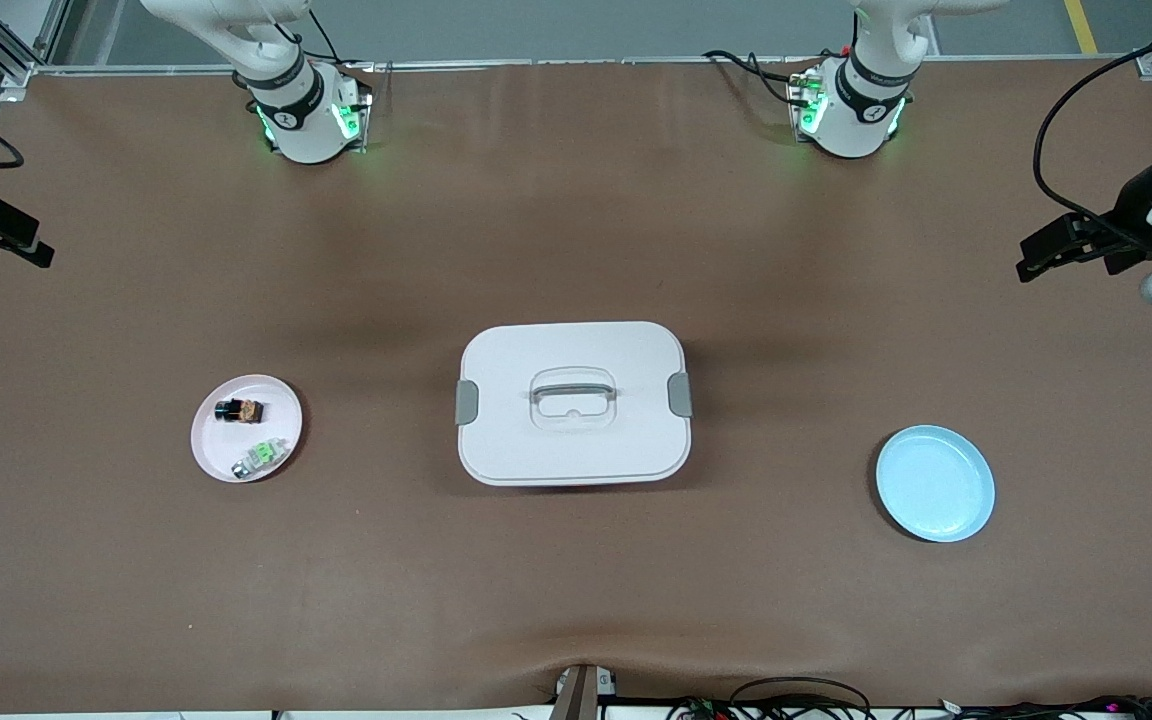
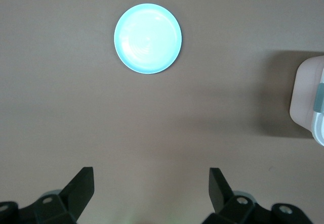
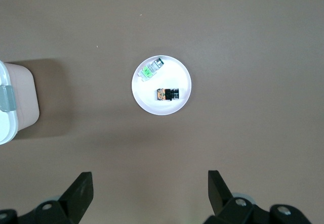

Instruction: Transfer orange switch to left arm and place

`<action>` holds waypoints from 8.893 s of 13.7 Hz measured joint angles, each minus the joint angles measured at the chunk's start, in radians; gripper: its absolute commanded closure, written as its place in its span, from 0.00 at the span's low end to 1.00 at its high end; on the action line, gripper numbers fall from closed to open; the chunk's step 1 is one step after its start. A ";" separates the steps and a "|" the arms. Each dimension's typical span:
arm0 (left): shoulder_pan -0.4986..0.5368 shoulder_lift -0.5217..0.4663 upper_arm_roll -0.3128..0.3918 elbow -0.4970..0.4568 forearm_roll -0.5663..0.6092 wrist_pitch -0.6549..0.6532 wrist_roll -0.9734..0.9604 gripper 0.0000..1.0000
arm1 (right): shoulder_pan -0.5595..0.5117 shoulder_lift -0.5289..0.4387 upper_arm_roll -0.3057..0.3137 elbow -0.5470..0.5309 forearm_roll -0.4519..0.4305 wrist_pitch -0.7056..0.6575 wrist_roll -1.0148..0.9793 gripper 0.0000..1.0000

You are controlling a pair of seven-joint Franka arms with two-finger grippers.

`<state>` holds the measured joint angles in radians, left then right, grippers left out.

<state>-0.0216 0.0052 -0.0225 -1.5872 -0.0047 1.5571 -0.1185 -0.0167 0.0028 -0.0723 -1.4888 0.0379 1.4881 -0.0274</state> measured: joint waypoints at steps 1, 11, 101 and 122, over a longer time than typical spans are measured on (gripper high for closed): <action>0.000 0.000 0.000 0.000 0.000 0.000 0.001 0.00 | 0.000 0.000 0.000 0.000 0.000 0.000 0.000 0.00; 0.003 0.000 0.003 0.001 0.000 0.000 0.021 0.00 | -0.002 0.000 -0.003 0.000 0.000 0.002 0.000 0.00; 0.014 0.016 0.006 0.003 0.000 -0.001 0.021 0.00 | -0.017 0.556 0.008 -0.205 0.341 0.390 -0.118 1.00; 0.076 0.017 0.006 0.013 -0.633 -0.062 0.014 0.00 | 0.275 0.312 0.027 -0.022 0.694 0.142 1.042 1.00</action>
<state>0.0548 0.0225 -0.0168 -1.5741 -0.6380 1.4954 -0.1049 0.2584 0.3147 -0.0453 -1.5110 0.7314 1.6296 1.0142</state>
